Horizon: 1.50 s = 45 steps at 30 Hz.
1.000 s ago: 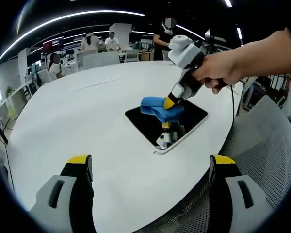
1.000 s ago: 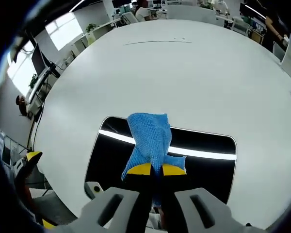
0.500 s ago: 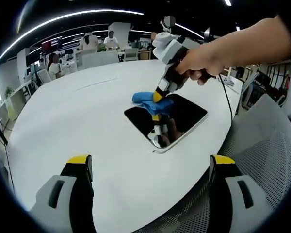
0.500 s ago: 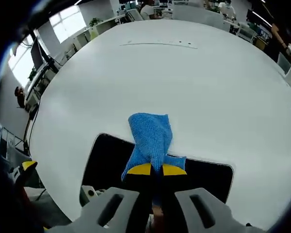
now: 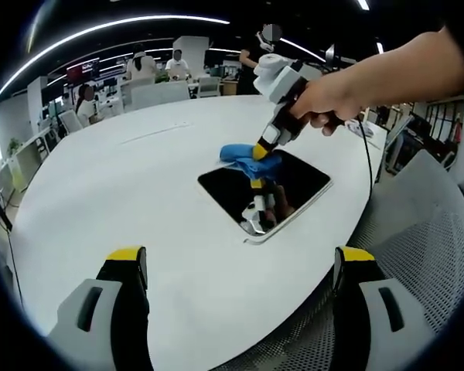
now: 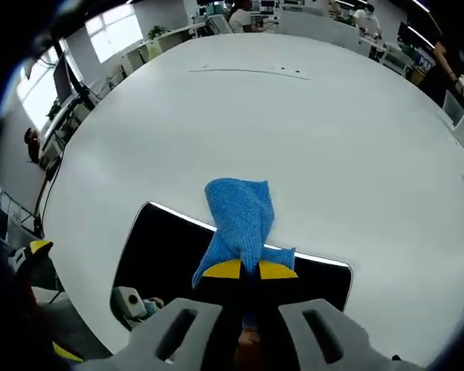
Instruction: Wipe the mirror surface with the cleaning cloth until all visible marks leave the cleaned area.
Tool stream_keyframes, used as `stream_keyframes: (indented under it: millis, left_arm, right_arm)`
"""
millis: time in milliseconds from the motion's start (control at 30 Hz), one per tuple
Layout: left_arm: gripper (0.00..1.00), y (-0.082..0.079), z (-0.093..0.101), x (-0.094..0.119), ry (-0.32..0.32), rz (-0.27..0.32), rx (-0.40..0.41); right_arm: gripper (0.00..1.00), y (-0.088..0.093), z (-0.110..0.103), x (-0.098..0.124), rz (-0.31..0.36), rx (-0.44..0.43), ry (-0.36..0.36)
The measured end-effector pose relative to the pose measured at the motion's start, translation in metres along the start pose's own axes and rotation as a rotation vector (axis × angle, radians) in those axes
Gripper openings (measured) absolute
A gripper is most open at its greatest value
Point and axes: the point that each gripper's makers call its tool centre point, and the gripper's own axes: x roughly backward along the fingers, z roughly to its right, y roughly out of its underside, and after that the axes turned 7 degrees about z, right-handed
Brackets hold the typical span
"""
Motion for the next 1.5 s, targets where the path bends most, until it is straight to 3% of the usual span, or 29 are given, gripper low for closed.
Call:
stream_keyframes:
  millis: [367, 600, 667, 1033, 1500]
  left_arm:
    - [0.99, 0.0, -0.001, -0.001, -0.005, 0.002, 0.004]
    - [0.99, 0.001, -0.002, -0.001, -0.007, -0.002, 0.006]
    - [0.99, 0.001, -0.002, -0.001, -0.007, -0.003, 0.006]
    - [0.99, 0.002, -0.002, -0.002, -0.012, -0.008, 0.004]
    - [0.99, 0.0, -0.001, -0.001, -0.007, 0.005, 0.006]
  right_arm:
    - [0.0, 0.006, 0.029, 0.003, -0.007, -0.055, 0.027]
    - [0.0, 0.008, 0.024, 0.008, 0.0, -0.057, 0.042]
    - [0.0, 0.008, 0.025, 0.006, 0.007, -0.128, 0.055]
    - [0.0, 0.017, 0.023, 0.012, 0.0, -0.128, 0.063]
    - [0.0, 0.047, 0.013, 0.033, 0.0, -0.169, 0.071]
